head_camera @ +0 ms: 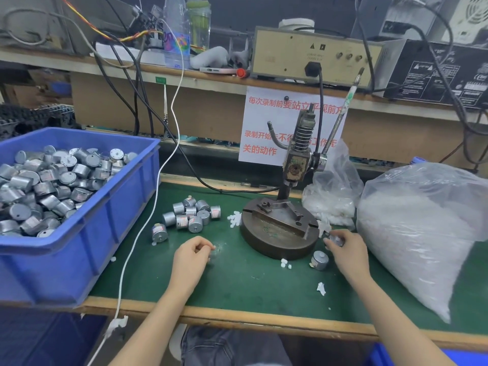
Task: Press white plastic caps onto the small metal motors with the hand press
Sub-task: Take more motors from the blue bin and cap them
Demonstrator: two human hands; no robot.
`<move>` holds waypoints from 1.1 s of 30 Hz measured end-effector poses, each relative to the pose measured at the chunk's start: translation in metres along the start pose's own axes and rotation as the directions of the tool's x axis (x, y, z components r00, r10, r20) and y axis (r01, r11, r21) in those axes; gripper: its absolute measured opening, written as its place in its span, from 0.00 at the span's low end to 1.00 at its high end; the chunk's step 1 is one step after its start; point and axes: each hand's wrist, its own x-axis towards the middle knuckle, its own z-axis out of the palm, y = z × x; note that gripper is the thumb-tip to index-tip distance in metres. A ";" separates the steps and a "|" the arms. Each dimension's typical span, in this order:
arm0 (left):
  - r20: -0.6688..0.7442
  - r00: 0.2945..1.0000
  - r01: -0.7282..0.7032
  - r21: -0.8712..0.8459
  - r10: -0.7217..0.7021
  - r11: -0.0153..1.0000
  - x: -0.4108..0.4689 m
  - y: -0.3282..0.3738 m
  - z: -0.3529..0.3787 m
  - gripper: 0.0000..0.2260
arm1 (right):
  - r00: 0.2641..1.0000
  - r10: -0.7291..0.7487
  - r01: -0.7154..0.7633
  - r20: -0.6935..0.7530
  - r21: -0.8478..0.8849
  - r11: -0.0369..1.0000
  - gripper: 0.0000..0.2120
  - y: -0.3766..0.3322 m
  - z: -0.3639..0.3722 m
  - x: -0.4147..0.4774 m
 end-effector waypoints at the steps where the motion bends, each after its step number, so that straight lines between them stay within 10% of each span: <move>1: 0.000 1.000 -0.001 0.001 0.001 1.000 0.000 0.000 0.000 0.13 | 0.998 0.027 -0.026 0.065 -0.019 0.999 0.13 0.003 0.001 0.000; 7: 0.018 1.000 -0.006 0.021 0.006 1.000 -0.001 -0.001 -0.001 0.13 | 0.976 0.024 -0.007 0.218 -0.080 0.997 0.15 -0.006 -0.006 0.005; 11: 0.016 1.000 0.001 0.027 -0.001 1.000 0.001 -0.001 0.000 0.13 | 0.966 -0.257 0.257 0.019 -0.128 0.958 0.08 -0.038 -0.005 -0.016; 14: 0.020 1.000 0.009 0.016 -0.010 1.000 0.000 0.000 -0.001 0.13 | 0.904 -0.375 0.422 0.204 -0.298 0.856 0.08 -0.052 0.012 -0.042; 23: 0.035 0.999 0.007 0.009 -0.007 1.000 -0.001 0.001 -0.001 0.12 | 0.934 -0.218 0.334 0.285 -0.469 0.818 0.11 -0.047 0.037 -0.069; 33: 0.006 1.000 -0.002 0.013 0.002 1.000 0.000 -0.002 0.001 0.14 | 0.818 -0.540 0.553 0.197 -0.011 0.833 0.04 -0.088 0.063 -0.082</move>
